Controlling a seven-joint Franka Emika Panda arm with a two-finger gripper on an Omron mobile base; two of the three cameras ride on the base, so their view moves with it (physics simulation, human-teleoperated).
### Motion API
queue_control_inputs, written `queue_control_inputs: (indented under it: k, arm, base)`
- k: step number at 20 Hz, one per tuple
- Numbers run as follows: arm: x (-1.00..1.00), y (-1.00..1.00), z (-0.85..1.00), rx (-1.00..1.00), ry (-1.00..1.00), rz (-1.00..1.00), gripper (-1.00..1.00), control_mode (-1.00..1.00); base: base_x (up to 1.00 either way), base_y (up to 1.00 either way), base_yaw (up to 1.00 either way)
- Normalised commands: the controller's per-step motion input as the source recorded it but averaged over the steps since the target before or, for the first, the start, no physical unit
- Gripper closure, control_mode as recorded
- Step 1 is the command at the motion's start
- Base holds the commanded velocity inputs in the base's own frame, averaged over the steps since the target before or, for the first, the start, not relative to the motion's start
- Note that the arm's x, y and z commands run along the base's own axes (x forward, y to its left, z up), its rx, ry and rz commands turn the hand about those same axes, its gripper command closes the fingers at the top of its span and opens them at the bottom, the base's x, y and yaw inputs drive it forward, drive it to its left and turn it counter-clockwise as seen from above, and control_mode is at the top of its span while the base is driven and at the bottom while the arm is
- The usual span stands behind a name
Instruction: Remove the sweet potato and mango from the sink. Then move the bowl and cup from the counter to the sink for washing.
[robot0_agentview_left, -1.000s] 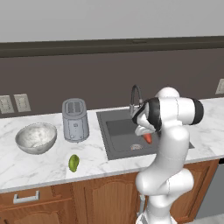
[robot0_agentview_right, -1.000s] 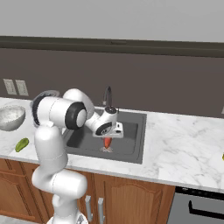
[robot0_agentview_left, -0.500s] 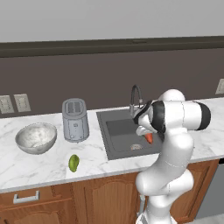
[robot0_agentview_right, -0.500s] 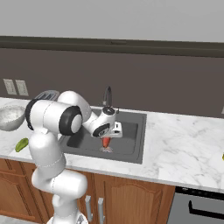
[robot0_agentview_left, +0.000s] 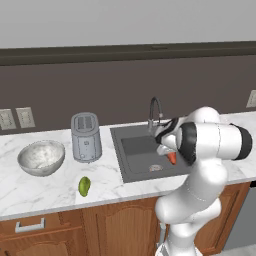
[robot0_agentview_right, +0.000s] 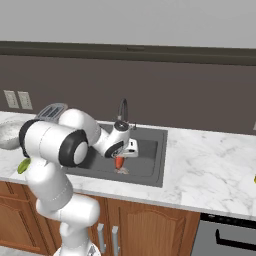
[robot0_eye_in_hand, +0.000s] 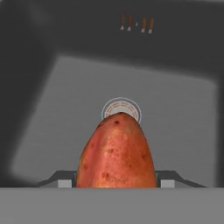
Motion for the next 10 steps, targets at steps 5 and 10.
queue_control_inputs:
  k: [5, 10]
  arm:
    - [-0.25, 0.08, 0.18, 0.0, 0.02, -0.08, 1.0, -1.0]
    - [-0.25, 0.12, 0.15, 0.0, 0.07, -0.16, 1.0, -1.0]
  base:
    - [0.0, 0.0, 0.0]
    - [0.0, 0.0, 0.0]
